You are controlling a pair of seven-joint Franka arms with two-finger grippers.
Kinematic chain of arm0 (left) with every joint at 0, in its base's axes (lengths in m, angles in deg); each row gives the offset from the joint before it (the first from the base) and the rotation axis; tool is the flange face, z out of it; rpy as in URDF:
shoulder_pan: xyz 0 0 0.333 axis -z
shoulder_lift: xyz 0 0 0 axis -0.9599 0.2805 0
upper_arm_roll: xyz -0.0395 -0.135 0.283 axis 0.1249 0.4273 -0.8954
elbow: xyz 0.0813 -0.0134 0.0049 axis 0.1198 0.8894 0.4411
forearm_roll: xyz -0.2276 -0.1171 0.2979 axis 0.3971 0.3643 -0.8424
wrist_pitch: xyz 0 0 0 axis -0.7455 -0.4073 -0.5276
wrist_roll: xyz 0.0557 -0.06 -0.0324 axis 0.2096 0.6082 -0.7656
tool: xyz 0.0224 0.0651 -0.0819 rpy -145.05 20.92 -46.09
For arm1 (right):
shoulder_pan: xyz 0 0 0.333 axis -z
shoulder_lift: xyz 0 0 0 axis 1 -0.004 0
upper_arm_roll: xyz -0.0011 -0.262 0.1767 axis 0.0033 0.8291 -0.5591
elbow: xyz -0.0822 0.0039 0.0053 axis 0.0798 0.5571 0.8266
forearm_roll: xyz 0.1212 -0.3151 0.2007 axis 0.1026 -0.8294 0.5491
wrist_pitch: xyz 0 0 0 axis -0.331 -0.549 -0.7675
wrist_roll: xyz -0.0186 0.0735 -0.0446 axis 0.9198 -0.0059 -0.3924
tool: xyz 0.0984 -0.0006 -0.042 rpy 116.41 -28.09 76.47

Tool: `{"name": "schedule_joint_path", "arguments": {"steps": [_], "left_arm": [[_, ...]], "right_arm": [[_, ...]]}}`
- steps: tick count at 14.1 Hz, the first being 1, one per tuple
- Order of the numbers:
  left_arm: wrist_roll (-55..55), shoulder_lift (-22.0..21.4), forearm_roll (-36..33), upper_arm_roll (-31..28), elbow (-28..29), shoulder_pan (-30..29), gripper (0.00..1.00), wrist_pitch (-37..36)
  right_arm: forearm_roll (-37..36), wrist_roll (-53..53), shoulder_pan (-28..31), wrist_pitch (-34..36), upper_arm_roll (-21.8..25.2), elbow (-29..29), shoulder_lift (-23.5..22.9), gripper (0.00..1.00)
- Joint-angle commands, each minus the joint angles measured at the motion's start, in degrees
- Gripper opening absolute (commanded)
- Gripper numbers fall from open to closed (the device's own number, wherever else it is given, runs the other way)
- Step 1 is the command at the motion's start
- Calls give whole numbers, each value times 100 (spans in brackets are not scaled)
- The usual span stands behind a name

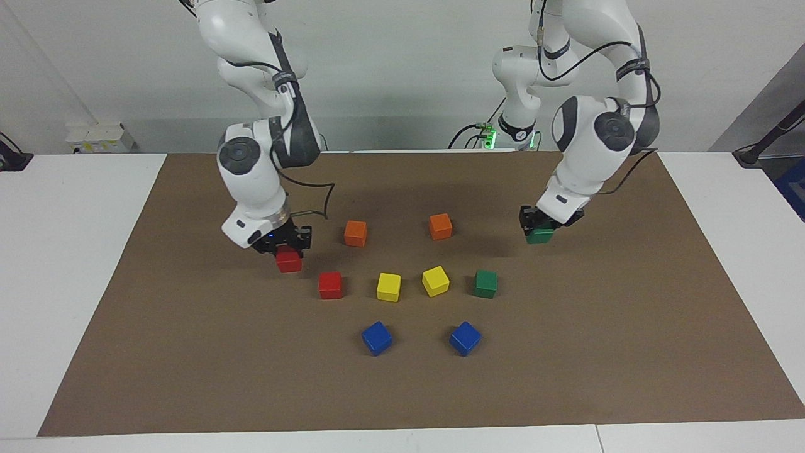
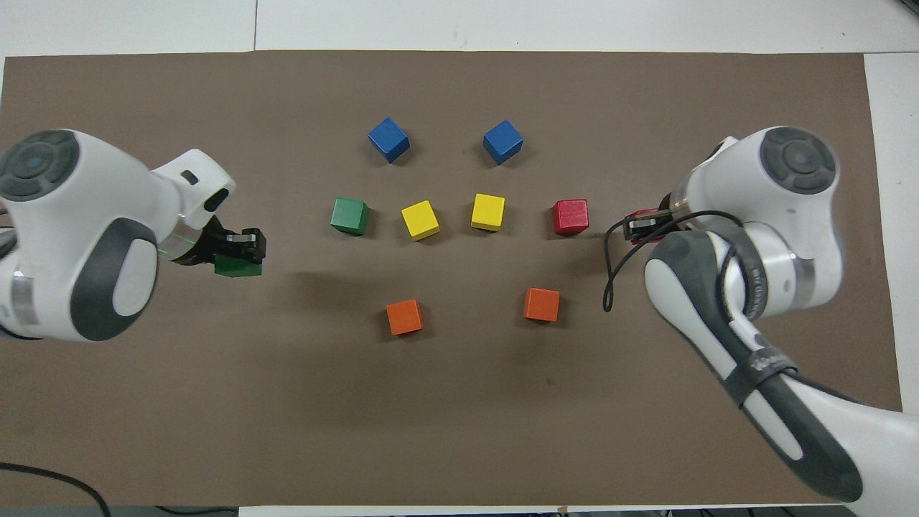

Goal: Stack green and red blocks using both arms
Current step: 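Carry the green cube outward with the left gripper while the right gripper carries red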

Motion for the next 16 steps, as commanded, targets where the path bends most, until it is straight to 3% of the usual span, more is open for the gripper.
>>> {"name": "schedule_joint_path", "arguments": {"steps": [1, 4, 6, 9, 16], "left_arm": [[925, -320, 71, 25, 172, -697, 0, -305], [2104, -461, 62, 16, 522, -1383, 0, -132], [2563, -523, 10, 16, 1066, -1639, 0, 569], [2600, -549, 0, -2, 1726, -1666, 0, 1494], [2591, -136, -228, -10, 2088, -1684, 0, 2487]], "right_arm": [[83, -411, 427, -93, -43, 105, -159, 0], [75, -665, 806, -190, -43, 69, -185, 0], [75, -859, 973, -330, -52, 52, -377, 0], [75, -904, 1052, -410, -43, 34, -519, 0], [13, -992, 1132, -498, -43, 25, -712, 0]]}}
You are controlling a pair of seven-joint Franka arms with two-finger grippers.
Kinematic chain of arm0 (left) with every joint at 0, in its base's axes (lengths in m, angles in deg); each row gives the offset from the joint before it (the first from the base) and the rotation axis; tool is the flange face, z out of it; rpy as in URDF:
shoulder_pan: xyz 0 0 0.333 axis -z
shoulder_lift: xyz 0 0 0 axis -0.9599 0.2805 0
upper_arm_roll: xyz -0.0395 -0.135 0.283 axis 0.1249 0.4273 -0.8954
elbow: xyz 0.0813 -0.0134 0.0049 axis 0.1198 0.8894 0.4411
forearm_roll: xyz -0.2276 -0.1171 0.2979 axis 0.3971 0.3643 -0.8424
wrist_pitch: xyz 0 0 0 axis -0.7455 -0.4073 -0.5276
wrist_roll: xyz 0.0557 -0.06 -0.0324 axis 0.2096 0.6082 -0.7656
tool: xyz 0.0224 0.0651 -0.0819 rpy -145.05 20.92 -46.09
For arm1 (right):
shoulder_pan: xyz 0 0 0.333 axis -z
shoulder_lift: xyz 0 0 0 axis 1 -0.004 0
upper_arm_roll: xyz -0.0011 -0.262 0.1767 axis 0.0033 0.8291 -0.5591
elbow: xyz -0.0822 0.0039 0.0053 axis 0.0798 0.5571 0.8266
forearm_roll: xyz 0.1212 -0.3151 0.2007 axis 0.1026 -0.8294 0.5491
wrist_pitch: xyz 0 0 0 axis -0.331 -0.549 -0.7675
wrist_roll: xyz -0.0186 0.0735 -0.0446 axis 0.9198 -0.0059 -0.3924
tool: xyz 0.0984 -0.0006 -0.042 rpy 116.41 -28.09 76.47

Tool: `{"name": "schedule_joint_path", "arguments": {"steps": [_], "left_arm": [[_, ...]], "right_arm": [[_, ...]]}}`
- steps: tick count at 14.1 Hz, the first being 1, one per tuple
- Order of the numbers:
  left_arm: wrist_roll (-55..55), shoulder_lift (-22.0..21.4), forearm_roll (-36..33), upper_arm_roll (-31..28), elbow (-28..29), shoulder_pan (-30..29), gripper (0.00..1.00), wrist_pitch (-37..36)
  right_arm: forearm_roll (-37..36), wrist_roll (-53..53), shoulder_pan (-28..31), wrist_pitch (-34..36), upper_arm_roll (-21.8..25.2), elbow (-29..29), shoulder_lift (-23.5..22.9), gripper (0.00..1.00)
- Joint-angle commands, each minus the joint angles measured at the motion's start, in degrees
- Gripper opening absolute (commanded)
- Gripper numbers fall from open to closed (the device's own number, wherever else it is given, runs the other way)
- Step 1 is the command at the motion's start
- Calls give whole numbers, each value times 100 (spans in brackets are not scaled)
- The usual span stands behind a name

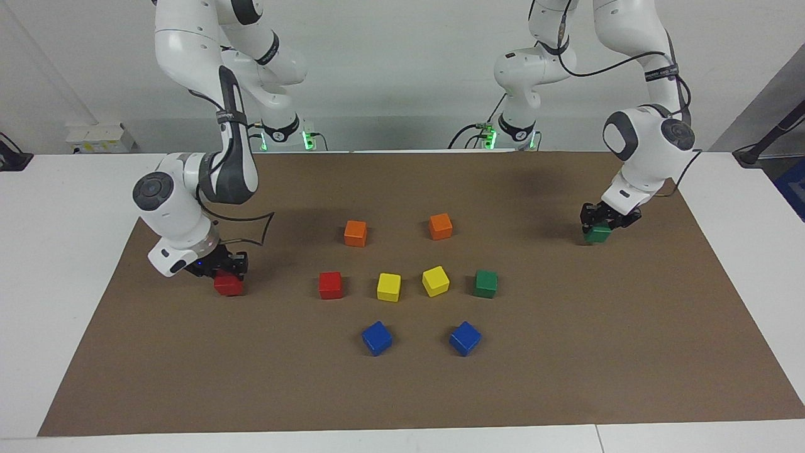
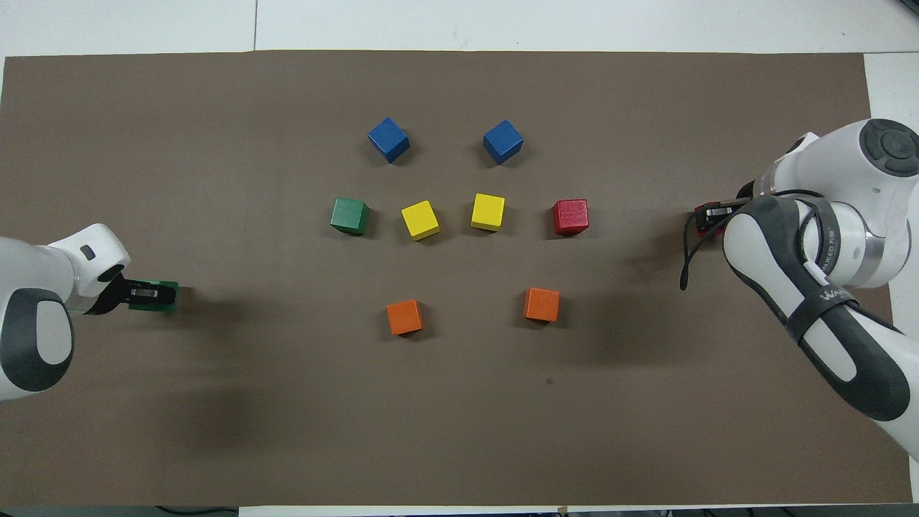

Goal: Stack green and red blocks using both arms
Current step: 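Carry the green cube outward with the left gripper while the right gripper carries red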

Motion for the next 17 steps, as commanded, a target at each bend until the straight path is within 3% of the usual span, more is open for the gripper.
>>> {"name": "schedule_joint_path", "arguments": {"steps": [1, 10, 11, 12, 13, 17], "left_arm": [[60, 15, -102, 0, 198, -97, 0, 402], [51, 183, -111, -9, 207, -159, 0, 508], [51, 183, -181, -9, 198, -159, 15, 508], [51, 183, -321, -9, 198, -159, 60, 508], [51, 183, -400, 0, 189, -159, 100, 508], [60, 244, -410, -9, 6, -159, 100, 421]], "right_arm": [[6, -207, 93, -109, -66, -23, 4, 0], [6, -216, 154, -408, -66, -234, -49, 0], [6, -198, 154, -417, -66, -243, -49, 27], [6, -216, 154, -435, -66, -243, -49, 86], [6, -259, 154, -504, -66, -269, -49, 100], [6, -462, 111, -304, -66, -103, 82, 100]]}}
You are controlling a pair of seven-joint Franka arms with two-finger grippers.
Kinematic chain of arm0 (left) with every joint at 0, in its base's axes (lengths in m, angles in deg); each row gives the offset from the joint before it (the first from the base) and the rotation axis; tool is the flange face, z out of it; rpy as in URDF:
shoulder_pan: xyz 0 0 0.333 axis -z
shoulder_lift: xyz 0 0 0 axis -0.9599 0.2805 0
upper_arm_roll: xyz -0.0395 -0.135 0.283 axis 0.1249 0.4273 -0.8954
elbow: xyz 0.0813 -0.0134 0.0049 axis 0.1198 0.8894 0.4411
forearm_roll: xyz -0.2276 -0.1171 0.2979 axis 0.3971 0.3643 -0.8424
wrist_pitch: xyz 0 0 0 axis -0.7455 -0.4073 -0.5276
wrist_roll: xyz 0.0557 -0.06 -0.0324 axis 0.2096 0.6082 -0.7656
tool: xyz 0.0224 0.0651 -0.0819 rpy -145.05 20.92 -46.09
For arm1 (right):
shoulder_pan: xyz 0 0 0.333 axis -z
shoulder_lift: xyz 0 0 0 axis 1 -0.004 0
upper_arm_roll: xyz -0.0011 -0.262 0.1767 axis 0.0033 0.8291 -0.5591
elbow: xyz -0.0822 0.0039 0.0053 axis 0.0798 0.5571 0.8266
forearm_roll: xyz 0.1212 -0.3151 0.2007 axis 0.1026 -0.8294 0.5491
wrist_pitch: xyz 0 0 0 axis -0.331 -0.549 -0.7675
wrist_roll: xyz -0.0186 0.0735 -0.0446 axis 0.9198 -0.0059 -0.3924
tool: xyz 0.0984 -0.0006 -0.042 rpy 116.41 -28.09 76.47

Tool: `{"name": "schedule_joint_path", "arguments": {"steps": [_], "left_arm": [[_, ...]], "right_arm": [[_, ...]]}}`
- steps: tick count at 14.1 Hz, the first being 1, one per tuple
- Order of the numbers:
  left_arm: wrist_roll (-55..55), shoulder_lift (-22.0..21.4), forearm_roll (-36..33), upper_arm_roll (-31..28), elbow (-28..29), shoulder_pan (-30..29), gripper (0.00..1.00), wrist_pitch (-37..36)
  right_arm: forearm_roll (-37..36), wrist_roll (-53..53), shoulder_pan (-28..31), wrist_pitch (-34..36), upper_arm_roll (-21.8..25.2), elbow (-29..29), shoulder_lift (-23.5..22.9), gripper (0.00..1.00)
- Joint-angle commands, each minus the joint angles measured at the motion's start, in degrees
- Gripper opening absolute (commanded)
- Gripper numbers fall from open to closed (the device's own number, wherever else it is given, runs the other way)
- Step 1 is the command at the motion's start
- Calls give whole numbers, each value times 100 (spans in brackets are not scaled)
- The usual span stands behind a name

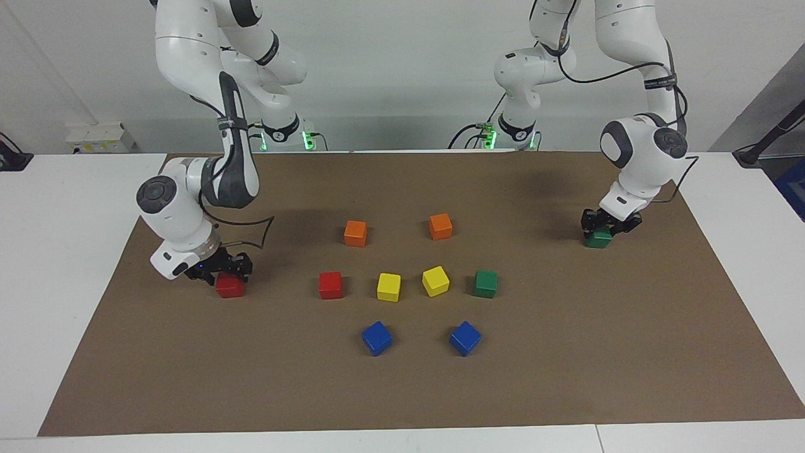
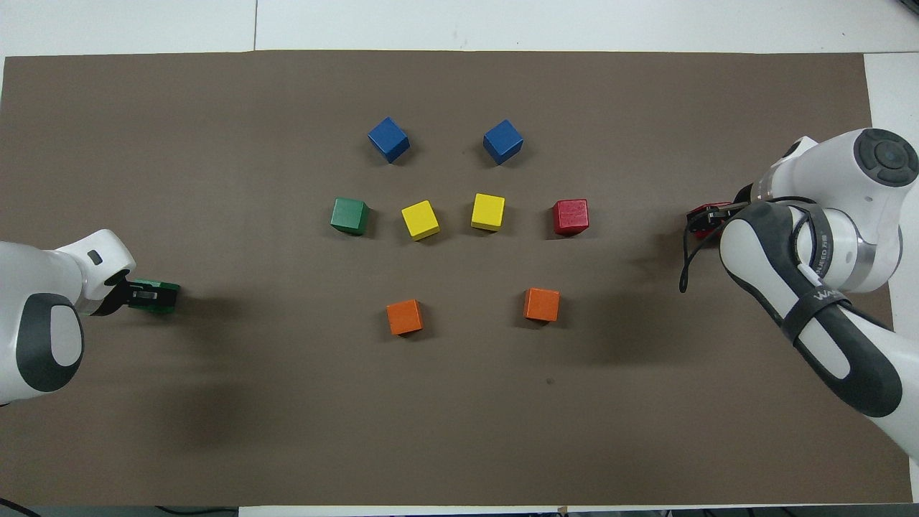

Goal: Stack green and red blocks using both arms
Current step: 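Set down both cubes and open the left and right grippers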

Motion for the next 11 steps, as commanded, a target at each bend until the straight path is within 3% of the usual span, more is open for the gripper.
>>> {"name": "schedule_joint_path", "arguments": {"steps": [1, 3, 6, 8, 11], "left_arm": [[55, 49, -117, 23, -178, -79, 100, -51], [38, 49, -117, 31, -537, -70, 100, -489], [-242, 355, -73, 67, -1940, 236, 100, -1849], [-524, 646, -12, 67, -2742, 596, 100, -2422], [-866, 910, 452, 67, -3403, 1176, 100, -2750]], "right_arm": [[2, -172, 36, 353, -60, 222, 249, 100], [-24, -137, -8, 1632, -112, 1202, 320, 100], [-279, 431, -419, 3033, -113, 2777, -21, 100], [-253, 1143, -814, 3326, -113, 3097, -172, 100], [-209, 2434, -1596, 2873, -121, 3054, -190, 100]]}}
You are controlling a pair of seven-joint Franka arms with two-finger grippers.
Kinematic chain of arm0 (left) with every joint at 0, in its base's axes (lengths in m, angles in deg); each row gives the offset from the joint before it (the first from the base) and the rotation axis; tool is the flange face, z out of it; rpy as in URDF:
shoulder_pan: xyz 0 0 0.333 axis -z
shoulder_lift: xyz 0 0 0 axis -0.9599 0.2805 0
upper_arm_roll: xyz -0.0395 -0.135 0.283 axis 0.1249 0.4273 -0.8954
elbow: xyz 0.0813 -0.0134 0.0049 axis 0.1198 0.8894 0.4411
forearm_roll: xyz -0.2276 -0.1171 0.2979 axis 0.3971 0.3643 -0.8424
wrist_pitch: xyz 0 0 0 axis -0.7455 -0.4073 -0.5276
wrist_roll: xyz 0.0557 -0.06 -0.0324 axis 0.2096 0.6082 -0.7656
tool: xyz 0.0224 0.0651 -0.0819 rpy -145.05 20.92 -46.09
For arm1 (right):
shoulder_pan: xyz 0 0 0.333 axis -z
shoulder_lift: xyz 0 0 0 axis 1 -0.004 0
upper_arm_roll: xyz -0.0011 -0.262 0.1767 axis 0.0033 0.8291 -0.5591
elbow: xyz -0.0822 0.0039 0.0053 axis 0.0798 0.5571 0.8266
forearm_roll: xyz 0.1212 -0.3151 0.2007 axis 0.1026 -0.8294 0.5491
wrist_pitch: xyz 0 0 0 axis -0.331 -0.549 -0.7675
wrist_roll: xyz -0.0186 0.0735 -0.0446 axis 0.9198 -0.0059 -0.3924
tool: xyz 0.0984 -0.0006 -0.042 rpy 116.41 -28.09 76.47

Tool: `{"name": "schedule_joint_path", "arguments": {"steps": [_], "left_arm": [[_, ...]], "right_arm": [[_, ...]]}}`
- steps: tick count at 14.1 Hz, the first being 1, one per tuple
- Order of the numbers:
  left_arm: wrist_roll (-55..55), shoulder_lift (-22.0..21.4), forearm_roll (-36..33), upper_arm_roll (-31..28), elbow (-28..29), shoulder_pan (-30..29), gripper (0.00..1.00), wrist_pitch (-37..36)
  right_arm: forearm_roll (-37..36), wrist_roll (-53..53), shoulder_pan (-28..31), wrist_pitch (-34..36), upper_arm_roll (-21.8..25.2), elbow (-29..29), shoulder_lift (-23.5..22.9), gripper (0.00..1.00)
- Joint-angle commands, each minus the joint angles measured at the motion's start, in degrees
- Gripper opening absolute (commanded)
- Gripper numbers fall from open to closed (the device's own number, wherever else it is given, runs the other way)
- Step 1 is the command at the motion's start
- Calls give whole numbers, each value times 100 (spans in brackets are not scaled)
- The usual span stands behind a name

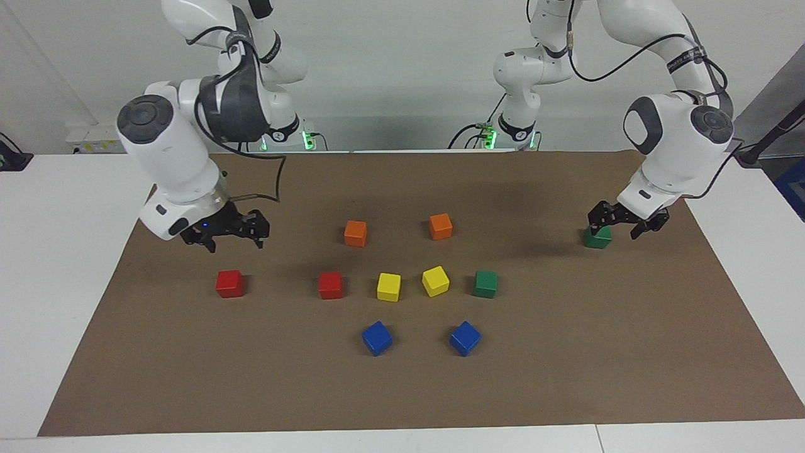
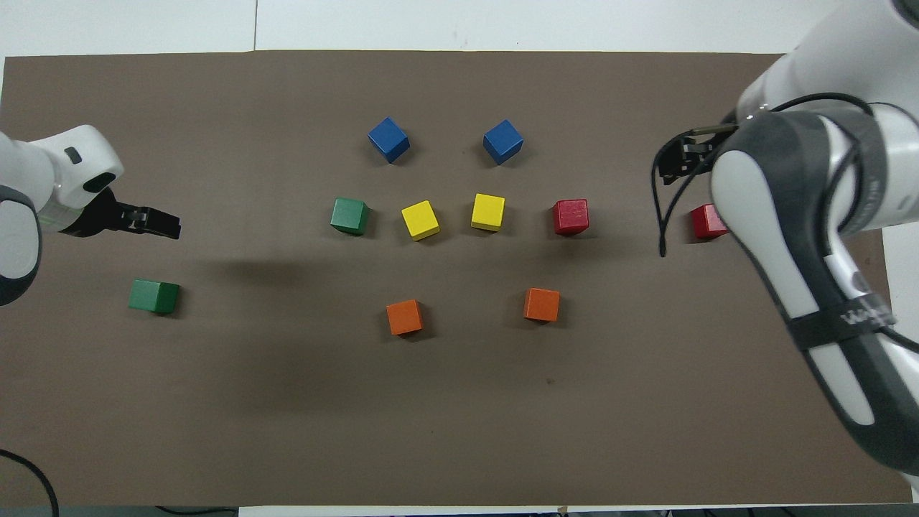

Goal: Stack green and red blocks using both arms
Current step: 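Reach the left gripper to the other green while the right gripper reaches red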

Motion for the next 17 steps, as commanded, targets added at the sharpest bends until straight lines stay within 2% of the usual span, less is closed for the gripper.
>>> {"name": "schedule_joint_path", "arguments": {"steps": [1, 5, 7, 9, 17], "left_arm": [[-396, 496, 390, -68, -683, 601, 100, -233], [-969, 874, 558, -69, -876, 1411, 100, 83], [-987, 1120, 558, -69, -1000, 1684, 100, 101], [-1118, 1506, 532, -77, -1132, 1921, 100, 442], [-1347, 1868, 340, -86, -1009, 2116, 100, 1094]], "right_arm": [[-99, 1014, -718, -588, -3, 59, -280, 100], [-108, 1105, -1089, -1495, -11, -574, -342, 100], [-108, 1087, -1073, -1768, -11, -768, -386, 100], [-108, 1043, -1011, -1979, -11, -944, -421, 100], [-91, 867, -976, -2814, -11, -1972, -316, 100]]}}
